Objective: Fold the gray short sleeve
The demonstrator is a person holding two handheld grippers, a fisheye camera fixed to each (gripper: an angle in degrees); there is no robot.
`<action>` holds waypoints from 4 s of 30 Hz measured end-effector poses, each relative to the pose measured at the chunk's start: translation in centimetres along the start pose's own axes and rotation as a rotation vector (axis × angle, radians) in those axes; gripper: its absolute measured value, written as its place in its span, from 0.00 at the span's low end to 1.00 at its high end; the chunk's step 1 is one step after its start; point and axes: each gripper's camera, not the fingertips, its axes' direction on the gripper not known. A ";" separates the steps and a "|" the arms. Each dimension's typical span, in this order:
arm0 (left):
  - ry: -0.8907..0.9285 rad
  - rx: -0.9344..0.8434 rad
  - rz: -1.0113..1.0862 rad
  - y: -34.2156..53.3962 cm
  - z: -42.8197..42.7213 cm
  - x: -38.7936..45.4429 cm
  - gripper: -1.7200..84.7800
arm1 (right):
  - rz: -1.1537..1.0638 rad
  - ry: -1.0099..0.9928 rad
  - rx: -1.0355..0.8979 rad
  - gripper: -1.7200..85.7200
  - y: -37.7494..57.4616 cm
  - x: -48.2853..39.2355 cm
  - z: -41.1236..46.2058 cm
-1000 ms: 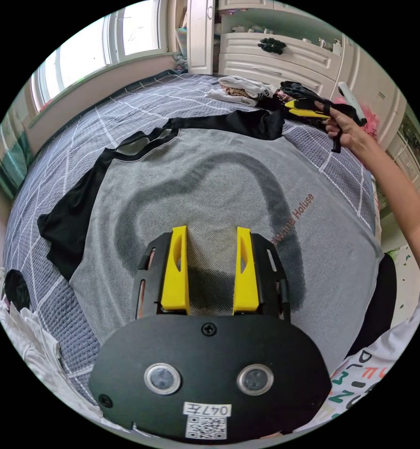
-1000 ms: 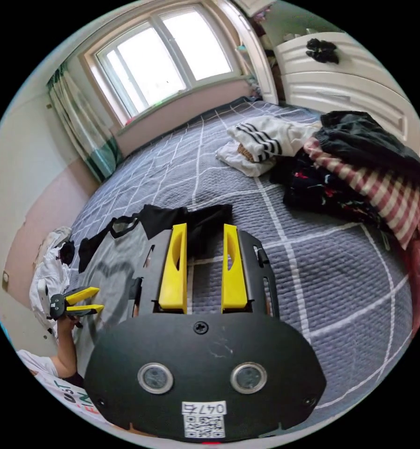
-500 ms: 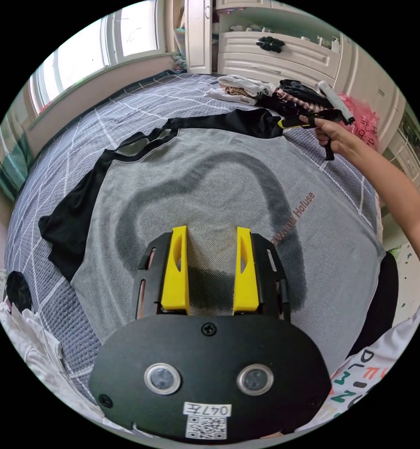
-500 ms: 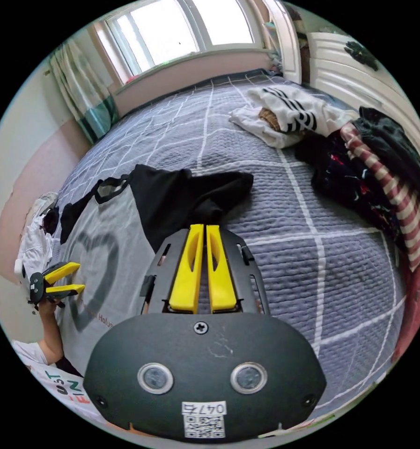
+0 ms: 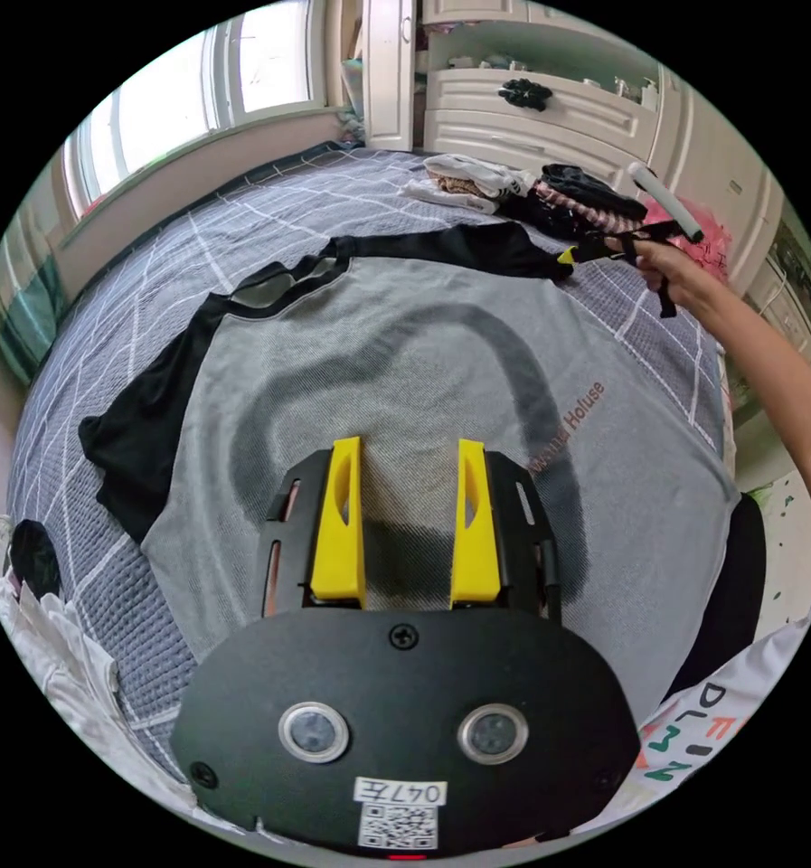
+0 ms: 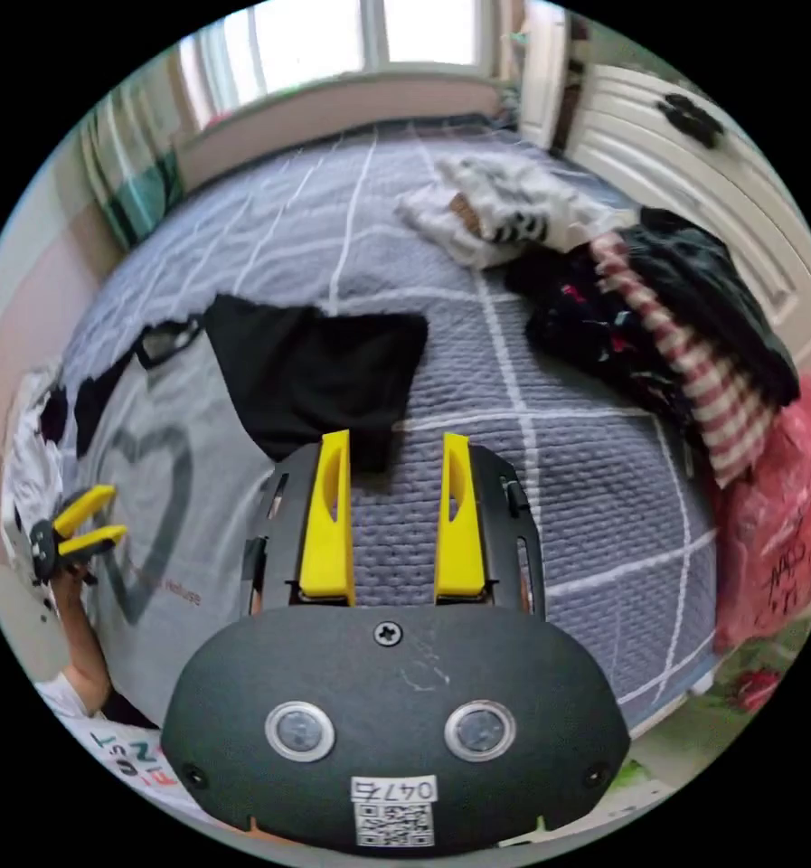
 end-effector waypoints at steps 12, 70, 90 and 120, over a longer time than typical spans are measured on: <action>-0.167 0.084 -0.279 10.1 -15.0 -11.9 0.20 | -0.734 -0.368 0.432 0.03 0.0 -32.0 -7.8; -0.280 -0.212 -0.378 -8.2 -24.0 -41.2 0.12 | -1.205 -0.182 0.391 0.07 23.4 -65.1 17.3; 0.161 -0.059 -0.463 -9.6 -24.5 -41.2 0.23 | -1.219 -0.521 0.205 0.11 38.5 -51.9 7.0; 0.076 -0.028 -0.339 -36.9 -25.9 -10.4 0.02 | -0.527 -0.617 0.521 0.03 50.7 -14.8 -12.2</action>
